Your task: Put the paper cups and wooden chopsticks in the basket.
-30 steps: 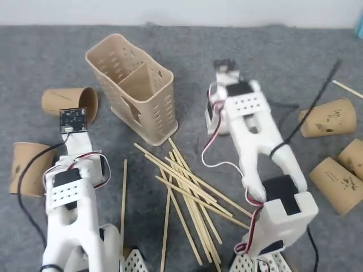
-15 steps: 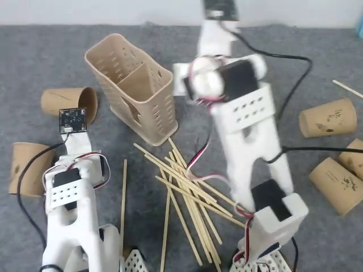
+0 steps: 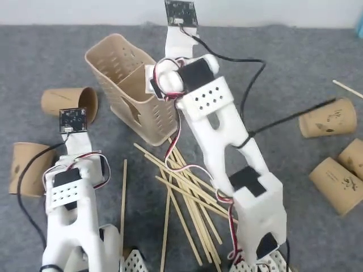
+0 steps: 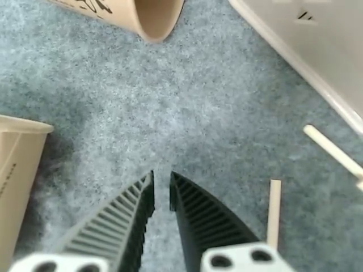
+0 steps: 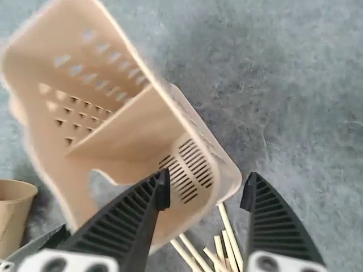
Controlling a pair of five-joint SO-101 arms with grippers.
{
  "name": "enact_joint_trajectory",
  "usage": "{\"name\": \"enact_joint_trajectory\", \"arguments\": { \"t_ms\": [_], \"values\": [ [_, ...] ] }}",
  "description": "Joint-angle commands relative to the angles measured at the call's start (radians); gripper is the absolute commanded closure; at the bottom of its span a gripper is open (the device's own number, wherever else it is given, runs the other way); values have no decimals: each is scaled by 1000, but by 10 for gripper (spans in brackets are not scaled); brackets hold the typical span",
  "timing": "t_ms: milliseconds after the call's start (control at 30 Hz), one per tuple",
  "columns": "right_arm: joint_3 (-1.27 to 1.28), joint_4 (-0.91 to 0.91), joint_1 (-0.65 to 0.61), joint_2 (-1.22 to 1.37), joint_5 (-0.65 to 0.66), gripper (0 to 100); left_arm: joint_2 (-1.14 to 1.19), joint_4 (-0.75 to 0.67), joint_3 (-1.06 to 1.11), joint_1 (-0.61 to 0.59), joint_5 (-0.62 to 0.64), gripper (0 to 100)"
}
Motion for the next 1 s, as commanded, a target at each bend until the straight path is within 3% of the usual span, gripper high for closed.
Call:
{"name": "enact_joint_trajectory", "arguments": {
  "t_ms": [0, 133, 600, 833, 967],
  "values": [
    [-44, 10, -4, 15, -12, 805, -31, -23, -4, -5, -8, 956],
    [-44, 51, 22, 30, -11, 991, -31, -23, -4, -3, -8, 956],
    [-44, 82, 237, -206, 98, 993, -31, -23, -4, -3, -11, 956],
    [-44, 105, 318, -272, 222, 993, -31, -23, -4, -3, -11, 957],
    [-44, 206, 341, -271, 374, 993, -31, -23, -4, -3, -11, 957]
  ]
}}
